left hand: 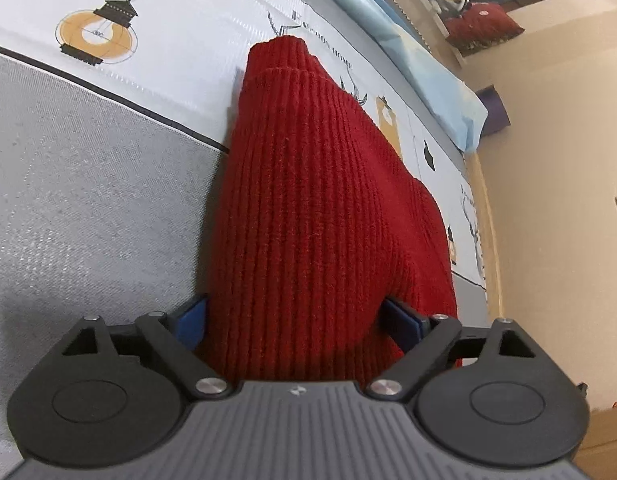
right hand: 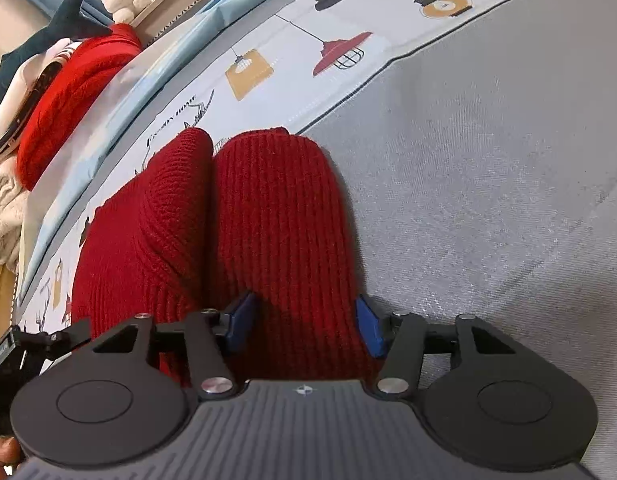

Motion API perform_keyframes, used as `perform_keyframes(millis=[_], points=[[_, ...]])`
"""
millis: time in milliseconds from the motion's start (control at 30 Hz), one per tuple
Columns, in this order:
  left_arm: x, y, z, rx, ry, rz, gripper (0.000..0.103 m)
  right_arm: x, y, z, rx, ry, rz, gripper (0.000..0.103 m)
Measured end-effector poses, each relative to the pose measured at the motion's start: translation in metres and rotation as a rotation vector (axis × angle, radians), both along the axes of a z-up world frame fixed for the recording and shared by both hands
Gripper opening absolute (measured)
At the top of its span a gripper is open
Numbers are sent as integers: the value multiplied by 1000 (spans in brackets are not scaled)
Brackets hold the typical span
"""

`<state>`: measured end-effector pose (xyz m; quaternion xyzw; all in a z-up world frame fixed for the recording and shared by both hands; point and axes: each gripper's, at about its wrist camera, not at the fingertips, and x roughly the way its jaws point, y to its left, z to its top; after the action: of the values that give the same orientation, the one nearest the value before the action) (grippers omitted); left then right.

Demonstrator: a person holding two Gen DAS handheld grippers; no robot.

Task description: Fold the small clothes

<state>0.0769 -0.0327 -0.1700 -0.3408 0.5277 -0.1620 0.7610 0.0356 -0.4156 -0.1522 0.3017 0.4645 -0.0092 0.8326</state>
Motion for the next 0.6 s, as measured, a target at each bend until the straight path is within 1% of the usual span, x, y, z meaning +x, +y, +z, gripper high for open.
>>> perform_keyframes(millis=[33, 67, 100, 133, 167, 200, 233, 300, 400, 500, 600], points=[[1, -1, 0, 8, -10, -2, 91, 1, 2, 1, -10, -9, 2, 46], [-1, -2, 2, 20, -19, -3, 86, 1, 3, 4, -25, -22, 4, 42], [-3, -3, 7, 40, -37, -4, 77, 0, 5, 7, -43, -35, 4, 36], [-4, -5, 13, 60, -62, -12, 73, 0, 7, 11, -55, -48, -6, 28], [-4, -9, 21, 88, -93, -30, 67, 0, 7, 13, -60, -61, -23, 25], [-7, -14, 31, 119, -125, -52, 63, 0, 8, 16, -59, -78, -41, 11], [-9, -16, 41, 153, -163, -74, 62, 0, 8, 20, -43, -107, -55, 11], [-15, -16, 58, 195, -221, -82, 60, 0, 14, 25, -27, -137, -60, 11], [-22, -2, 81, 271, -303, -88, 60, 8, 32, 25, -26, -132, -32, 10], [-25, 30, 100, 310, -343, -76, 59, 19, 64, 27, 10, -145, 15, 10], [-25, 77, 112, 347, -338, -63, 60, 29, 104, 36, 44, -187, 79, 10]])
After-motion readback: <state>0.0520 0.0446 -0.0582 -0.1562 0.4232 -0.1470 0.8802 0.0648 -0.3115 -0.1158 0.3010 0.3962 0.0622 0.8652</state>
